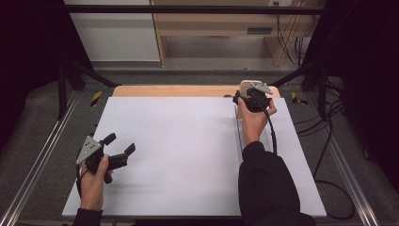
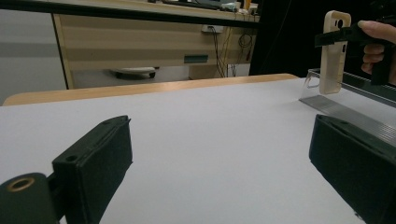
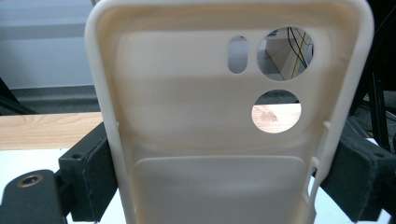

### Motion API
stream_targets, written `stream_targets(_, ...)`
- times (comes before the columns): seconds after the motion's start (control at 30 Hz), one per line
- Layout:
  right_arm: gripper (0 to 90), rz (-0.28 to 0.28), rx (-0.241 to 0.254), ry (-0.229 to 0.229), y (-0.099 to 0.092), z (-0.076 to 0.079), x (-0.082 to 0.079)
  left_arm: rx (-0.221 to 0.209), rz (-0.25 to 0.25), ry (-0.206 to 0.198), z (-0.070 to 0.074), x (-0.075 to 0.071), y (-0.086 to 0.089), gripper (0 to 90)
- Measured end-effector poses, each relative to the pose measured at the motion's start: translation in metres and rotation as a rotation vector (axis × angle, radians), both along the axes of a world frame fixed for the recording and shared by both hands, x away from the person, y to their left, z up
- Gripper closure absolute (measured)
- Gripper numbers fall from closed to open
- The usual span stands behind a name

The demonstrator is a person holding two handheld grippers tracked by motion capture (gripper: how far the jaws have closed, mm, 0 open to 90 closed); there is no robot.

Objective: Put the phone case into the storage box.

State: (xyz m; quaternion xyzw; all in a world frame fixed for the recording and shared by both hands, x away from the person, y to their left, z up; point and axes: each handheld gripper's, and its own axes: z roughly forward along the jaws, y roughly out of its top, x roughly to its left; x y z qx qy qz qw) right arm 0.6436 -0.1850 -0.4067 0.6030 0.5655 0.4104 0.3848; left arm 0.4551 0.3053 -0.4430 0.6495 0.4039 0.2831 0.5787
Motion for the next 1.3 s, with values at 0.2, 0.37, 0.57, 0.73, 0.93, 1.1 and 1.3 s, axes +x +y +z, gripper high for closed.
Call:
stream_targets(0.2, 11.3, 0.000, -0.002, 0.001, 0.001, -0.001, -0.001, -0.003, 0.000, -0.006, 0.002, 0.000, 0.000, 5.7)
stream_targets(0.37, 11.3, 0.002, -0.008, 0.004, 0.001, -0.001, -0.002, -0.002, -0.003, -0.010, 0.002, -0.001, -0.001, 5.7)
stream_targets(0.57, 11.3, 0.007, -0.015, 0.004, 0.002, -0.002, -0.002, 0.001, -0.005, -0.011, 0.003, -0.001, -0.002, 5.7)
stream_targets(0.73, 11.2, 0.010, -0.015, 0.013, 0.002, -0.004, -0.001, 0.004, -0.008, -0.011, 0.003, -0.001, -0.002, 5.7)
stream_targets(0.93, 11.1, 0.010, -0.028, 0.026, 0.002, -0.007, 0.000, 0.000, -0.005, -0.009, 0.003, -0.001, -0.001, 5.7)
stream_targets(1.1, 10.9, 0.007, -0.035, 0.025, 0.004, -0.009, 0.001, 0.002, -0.008, -0.011, 0.003, -0.001, -0.002, 5.6)
stream_targets(1.3, 10.8, 0.003, -0.034, 0.032, 0.004, -0.011, 0.002, 0.004, -0.011, -0.008, 0.002, -0.001, -0.002, 5.7)
